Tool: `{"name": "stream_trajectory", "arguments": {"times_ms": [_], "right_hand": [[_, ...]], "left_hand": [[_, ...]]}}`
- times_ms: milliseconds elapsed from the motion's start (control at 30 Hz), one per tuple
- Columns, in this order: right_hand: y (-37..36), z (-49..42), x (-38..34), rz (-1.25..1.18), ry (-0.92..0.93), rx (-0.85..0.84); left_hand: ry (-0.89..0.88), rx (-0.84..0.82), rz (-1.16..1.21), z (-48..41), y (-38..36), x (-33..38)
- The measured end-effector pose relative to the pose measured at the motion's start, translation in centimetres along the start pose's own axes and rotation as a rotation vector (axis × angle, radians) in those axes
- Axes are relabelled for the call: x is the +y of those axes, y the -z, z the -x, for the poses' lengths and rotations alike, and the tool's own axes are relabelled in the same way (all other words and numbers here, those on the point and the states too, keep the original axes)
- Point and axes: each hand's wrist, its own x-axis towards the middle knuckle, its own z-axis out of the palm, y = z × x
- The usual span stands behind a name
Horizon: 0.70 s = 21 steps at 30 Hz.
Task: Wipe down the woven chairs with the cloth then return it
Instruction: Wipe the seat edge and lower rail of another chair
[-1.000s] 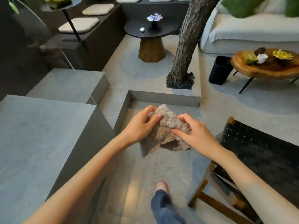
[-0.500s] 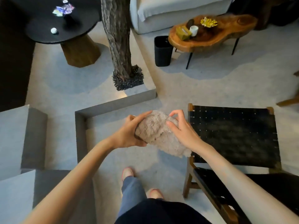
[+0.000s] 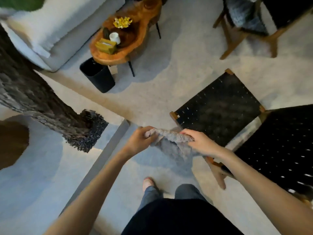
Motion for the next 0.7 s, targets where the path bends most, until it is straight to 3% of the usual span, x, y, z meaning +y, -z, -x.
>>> {"name": "stream_trajectory", "arguments": {"times_ms": [100, 200, 300, 500, 700], "right_hand": [[0.3, 0.0, 1.2, -0.011, -0.116, 0.218], [0.7, 0.3, 3.0, 0.097, -0.271, 0.366], [1.1, 0.1, 4.8, 0.205, -0.377, 0.444], [3.0, -2.1, 9.6, 0.221, -0.471, 0.49], [7.3, -6.5, 13.3, 0.199, -0.522, 0.641]], "left_hand": [[-0.09, -0.01, -0.165, -4.2, 0.4, -0.7], [-0.084, -0.16, -0.229, -8.6, -0.2, -1.2], [-0.106, -0.34, -0.327, -12.9, -1.3, -1.8], [-0.025, -0.47, -0.352, -21.5, -4.4, -1.4], [-0.124, -0.423, -0.307, -29.8, -7.4, -1.4]]}}
